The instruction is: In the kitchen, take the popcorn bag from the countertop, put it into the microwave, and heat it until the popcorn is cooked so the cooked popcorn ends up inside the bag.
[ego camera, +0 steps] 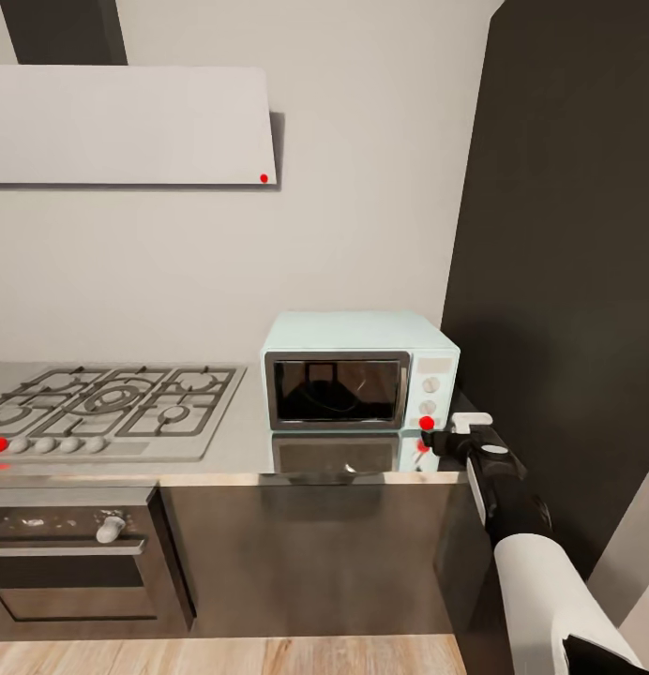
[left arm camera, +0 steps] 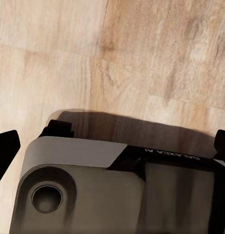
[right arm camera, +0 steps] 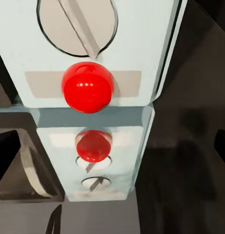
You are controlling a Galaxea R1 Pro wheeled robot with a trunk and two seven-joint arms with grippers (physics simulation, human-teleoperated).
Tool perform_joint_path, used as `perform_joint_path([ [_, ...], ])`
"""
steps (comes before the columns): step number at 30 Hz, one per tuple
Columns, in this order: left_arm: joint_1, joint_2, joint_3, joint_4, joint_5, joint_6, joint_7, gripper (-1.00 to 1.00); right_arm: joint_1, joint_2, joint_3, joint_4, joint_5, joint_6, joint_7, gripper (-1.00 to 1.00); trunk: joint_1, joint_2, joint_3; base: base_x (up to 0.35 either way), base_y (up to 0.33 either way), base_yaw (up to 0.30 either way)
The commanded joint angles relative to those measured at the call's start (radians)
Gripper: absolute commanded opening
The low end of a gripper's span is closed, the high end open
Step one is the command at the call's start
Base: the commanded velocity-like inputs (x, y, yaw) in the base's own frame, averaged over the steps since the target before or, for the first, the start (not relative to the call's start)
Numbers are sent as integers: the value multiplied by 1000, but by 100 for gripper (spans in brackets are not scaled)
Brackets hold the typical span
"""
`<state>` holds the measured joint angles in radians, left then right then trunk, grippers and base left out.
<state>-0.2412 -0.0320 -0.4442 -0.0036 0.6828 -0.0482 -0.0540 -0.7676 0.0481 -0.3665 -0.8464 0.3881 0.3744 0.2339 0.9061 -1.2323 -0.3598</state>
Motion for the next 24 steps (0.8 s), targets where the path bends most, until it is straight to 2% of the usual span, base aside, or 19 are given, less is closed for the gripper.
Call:
perform_joint_path([
  [1,-1,0,-8,2,11,-4,-4,100,-1,3,-5,-2,11,3,7,100,0,-1,-1,0,0,0],
  [10,-1,-1,-8,2,11,-4,-4,100,-1,8,-5,-2,9,4,-4,100,0,-1,-1,0,0,0],
  [11,-1,-1,-8,2,11,-4,-4,100,-1,8,-4,-2,9,5,-7,-100,0,-1,-1,0,0,0],
  [24,-1,-2,-8,2,11,-5,-4,100,-1,16,-3,-2,8,12,-70,-100,0,-1,-1,0,0,0],
])
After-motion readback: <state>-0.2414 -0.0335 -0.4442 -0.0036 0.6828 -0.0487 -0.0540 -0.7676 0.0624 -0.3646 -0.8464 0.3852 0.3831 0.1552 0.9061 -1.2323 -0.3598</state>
